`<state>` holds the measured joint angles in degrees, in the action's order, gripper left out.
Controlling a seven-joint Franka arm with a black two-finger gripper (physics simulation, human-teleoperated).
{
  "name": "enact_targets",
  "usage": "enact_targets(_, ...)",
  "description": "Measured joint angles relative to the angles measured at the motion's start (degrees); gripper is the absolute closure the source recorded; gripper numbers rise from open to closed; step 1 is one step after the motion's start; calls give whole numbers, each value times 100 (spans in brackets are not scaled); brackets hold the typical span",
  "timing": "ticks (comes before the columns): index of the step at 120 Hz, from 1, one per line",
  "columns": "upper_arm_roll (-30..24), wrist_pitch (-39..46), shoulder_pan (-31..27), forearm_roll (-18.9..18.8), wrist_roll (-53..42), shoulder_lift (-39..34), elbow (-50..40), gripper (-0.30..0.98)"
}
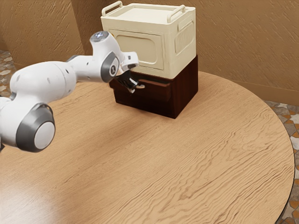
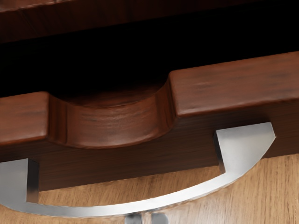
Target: Push the drawer handle with one arm to close the drawer
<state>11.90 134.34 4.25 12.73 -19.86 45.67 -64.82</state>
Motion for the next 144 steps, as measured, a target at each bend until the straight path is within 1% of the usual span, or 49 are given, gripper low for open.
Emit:
enact_targets(44, 34, 2, -18, -7, 23, 564, 832, 79)
enact_targets(70, 4, -66, -15, -8, -22, 541, 862, 79)
enact_targets(74, -8, -150, 2, 1, -16, 352, 640, 79)
enact_targets(78, -11, -227, 63, 20, 7, 29, 190, 79)
enact_targets(86, 13, -472, 292, 46, 89, -1058, -1171, 79)
enact_targets(92, 22, -852, 436, -58, 171, -2028, -1987, 79)
enact_targets(96, 13, -1193, 559, -236, 241, -2588, -2250, 78)
enact_targets(102, -12, -1762, 688, -478, 355, -3273, -2437, 73)
enact_targets(112, -85, -2719, 804, -725, 571, -4232, -2568, 54)
enact_targets(118, -99, -3246, 837, -815, 719, -4536, -2591, 43)
enact_targets(127, -106, -3830, 873, -999, 911, -4721, -2603, 30)
enact_targets(144, -108, -4475, 858, -1235, 1172, -4820, -2605, 16)
